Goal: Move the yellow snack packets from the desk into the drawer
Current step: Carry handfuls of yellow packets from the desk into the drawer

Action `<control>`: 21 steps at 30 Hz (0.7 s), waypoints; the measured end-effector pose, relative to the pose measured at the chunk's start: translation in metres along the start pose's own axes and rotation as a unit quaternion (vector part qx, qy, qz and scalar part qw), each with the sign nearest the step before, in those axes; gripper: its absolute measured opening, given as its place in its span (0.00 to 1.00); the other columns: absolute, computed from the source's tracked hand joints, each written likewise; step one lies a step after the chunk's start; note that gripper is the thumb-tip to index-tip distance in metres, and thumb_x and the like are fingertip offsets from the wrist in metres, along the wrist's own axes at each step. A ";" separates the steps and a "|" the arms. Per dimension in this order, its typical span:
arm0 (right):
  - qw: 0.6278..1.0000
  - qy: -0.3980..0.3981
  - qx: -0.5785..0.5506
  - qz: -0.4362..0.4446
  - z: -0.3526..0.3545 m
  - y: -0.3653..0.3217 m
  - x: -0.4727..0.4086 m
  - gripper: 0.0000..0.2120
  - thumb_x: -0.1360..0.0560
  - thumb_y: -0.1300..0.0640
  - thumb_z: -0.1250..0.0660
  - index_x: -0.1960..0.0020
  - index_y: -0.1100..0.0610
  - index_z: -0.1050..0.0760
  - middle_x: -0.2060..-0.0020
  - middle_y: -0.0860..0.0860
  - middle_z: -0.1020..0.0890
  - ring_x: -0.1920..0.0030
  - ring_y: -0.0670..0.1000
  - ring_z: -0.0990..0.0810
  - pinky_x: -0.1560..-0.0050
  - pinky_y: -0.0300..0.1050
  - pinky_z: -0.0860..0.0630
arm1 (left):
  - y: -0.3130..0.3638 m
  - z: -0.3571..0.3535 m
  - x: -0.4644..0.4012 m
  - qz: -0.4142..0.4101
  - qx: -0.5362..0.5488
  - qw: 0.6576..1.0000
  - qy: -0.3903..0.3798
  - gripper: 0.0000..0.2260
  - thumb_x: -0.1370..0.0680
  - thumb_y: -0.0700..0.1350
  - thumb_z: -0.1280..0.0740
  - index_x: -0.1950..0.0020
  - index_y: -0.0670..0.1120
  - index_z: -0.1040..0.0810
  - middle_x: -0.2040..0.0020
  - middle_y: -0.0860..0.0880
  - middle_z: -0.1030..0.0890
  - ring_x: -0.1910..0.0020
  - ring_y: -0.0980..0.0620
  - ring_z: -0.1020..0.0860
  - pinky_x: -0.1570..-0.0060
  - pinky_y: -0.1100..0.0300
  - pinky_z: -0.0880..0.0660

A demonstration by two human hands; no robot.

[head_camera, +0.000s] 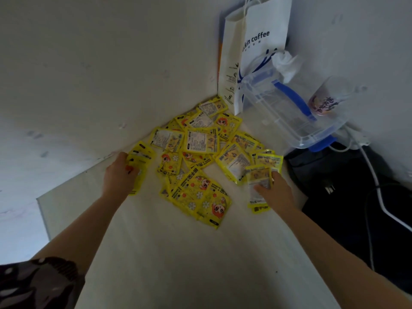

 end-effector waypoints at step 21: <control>0.960 -0.128 -0.221 -0.114 -0.076 -0.017 0.045 0.13 0.31 0.62 0.25 0.48 0.57 0.21 0.52 0.56 0.16 0.52 0.57 0.16 0.47 0.60 0.20 | 0.065 -0.075 0.093 0.358 0.415 0.830 -0.105 0.08 0.31 0.37 0.25 0.57 0.45 0.21 0.62 0.45 0.17 0.70 0.47 0.19 0.68 0.53 0.21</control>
Point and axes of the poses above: each hand's wrist, its own x-axis away from the middle knuckle, its own z-axis out of the back of the hand, y = z × x, the point moved 2 cm from there along -x, towards the middle knuckle
